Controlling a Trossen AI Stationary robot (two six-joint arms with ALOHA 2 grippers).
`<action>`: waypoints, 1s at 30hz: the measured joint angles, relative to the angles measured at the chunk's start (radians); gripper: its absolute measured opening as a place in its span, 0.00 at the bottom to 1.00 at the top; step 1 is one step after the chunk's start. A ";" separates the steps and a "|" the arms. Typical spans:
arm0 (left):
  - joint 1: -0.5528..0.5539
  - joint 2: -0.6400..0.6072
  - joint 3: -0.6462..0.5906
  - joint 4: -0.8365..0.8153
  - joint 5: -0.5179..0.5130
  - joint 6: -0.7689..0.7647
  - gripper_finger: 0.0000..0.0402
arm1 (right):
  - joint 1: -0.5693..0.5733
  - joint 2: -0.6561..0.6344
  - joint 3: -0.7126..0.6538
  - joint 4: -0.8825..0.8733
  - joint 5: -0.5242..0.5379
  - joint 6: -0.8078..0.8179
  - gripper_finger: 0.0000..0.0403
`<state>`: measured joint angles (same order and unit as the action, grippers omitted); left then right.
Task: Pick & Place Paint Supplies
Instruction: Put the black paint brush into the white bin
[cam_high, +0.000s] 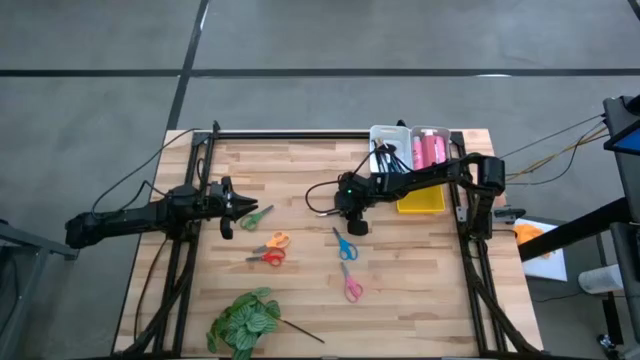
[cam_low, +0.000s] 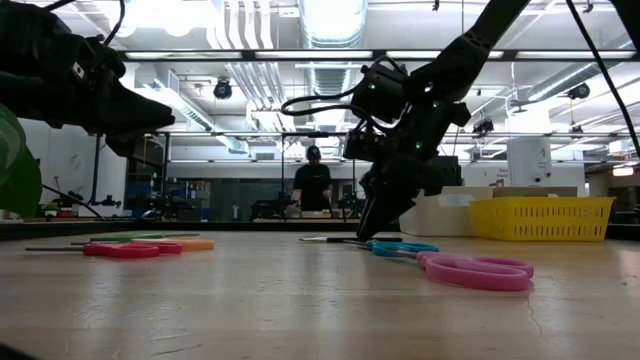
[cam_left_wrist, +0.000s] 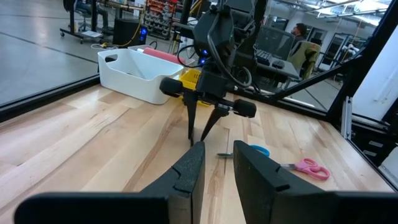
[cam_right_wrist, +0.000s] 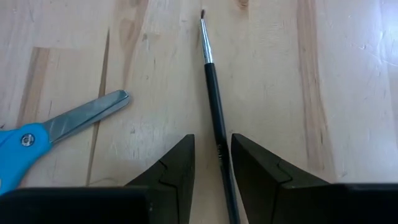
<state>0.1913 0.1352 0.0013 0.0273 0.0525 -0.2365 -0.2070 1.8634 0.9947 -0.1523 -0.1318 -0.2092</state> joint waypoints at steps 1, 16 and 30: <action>0.000 0.000 0.000 0.000 0.000 0.000 0.22 | 0.000 0.002 -0.001 -0.002 0.000 0.000 0.25; 0.000 0.000 0.000 0.000 0.000 0.000 0.22 | 0.003 0.000 -0.006 -0.050 0.045 0.000 0.22; 0.000 0.000 0.000 0.000 0.000 0.000 0.22 | 0.003 0.000 -0.008 -0.055 0.053 0.028 0.04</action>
<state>0.1911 0.1352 0.0013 0.0273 0.0525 -0.2365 -0.2043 1.8633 0.9863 -0.2070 -0.0784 -0.1810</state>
